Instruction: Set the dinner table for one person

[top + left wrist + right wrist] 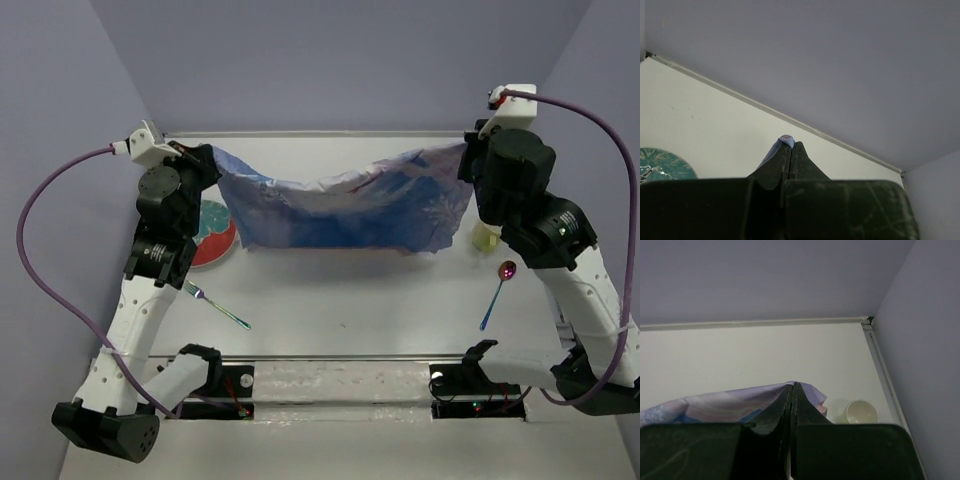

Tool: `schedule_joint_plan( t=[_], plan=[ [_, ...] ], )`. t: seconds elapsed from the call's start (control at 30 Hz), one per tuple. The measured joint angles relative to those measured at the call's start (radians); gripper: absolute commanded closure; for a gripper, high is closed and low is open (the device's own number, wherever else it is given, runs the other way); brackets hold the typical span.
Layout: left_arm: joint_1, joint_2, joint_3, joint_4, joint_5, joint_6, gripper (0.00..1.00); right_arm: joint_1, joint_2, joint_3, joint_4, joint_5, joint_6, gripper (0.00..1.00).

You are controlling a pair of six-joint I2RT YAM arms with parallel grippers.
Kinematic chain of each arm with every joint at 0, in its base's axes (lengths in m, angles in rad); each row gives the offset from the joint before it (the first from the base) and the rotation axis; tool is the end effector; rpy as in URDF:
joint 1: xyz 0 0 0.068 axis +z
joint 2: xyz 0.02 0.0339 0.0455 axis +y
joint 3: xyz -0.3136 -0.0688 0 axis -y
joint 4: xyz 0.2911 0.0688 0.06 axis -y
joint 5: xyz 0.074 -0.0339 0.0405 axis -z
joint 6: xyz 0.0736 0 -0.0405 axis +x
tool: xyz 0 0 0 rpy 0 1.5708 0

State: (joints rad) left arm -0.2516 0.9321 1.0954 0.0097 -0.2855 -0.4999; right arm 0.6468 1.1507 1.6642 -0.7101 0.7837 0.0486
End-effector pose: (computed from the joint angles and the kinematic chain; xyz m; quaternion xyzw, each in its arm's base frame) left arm 0.2502 -0.0429 0.4967 -0.1869 0.6184 -0.1929 0.7385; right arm 0.2227 0.1031 0.5705 0.0209 0.7541 -0.0778 0.6517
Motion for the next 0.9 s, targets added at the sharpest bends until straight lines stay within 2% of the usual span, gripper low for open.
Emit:
schedule_joint_plan(
  t=[0.1, 0.23, 0.3, 0.37, 0.5, 0.6, 0.67, 0.73, 0.8, 0.9],
  plan=[
    [0.014, 0.037, 0.055, -0.003, 0.031, 0.001, 1.0, -0.031, 0.024, 0.073, 0.024, 0.001, -0.035, 1.0],
    [0.049, 0.117, 0.133, -0.005, 0.086, -0.001, 1.0, -0.161, 0.089, 0.13, 0.072, -0.054, -0.068, 1.0],
    [0.082, 0.186, 0.197, -0.011, 0.13, -0.004, 1.0, -0.266, 0.186, 0.202, 0.085, -0.116, -0.074, 1.0],
    [0.118, 0.261, 0.276, -0.025, 0.182, -0.009, 1.0, -0.312, 0.286, 0.298, 0.089, -0.167, -0.084, 1.0],
    [0.188, 0.414, 0.457, -0.042, 0.272, -0.02, 1.0, -0.362, 0.587, 0.627, 0.114, -0.24, -0.137, 1.0],
    [0.216, 0.481, 0.544, -0.055, 0.318, -0.028, 1.0, -0.374, 0.64, 0.669, 0.109, -0.284, -0.146, 1.0],
    [0.221, 0.49, 0.556, -0.06, 0.34, -0.031, 1.0, -0.379, 0.624, 0.642, 0.116, -0.303, -0.151, 1.0],
    [0.221, 0.481, 0.542, -0.046, 0.351, -0.032, 1.0, -0.38, 0.55, 0.522, 0.165, -0.315, -0.151, 1.0],
    [0.22, 0.432, 0.446, 0.002, 0.361, -0.037, 1.0, -0.382, 0.401, 0.295, 0.241, -0.336, -0.14, 1.0],
    [0.221, 0.305, 0.171, 0.083, 0.373, -0.057, 1.0, -0.385, 0.166, -0.13, 0.377, -0.371, -0.086, 1.0]
  ],
)
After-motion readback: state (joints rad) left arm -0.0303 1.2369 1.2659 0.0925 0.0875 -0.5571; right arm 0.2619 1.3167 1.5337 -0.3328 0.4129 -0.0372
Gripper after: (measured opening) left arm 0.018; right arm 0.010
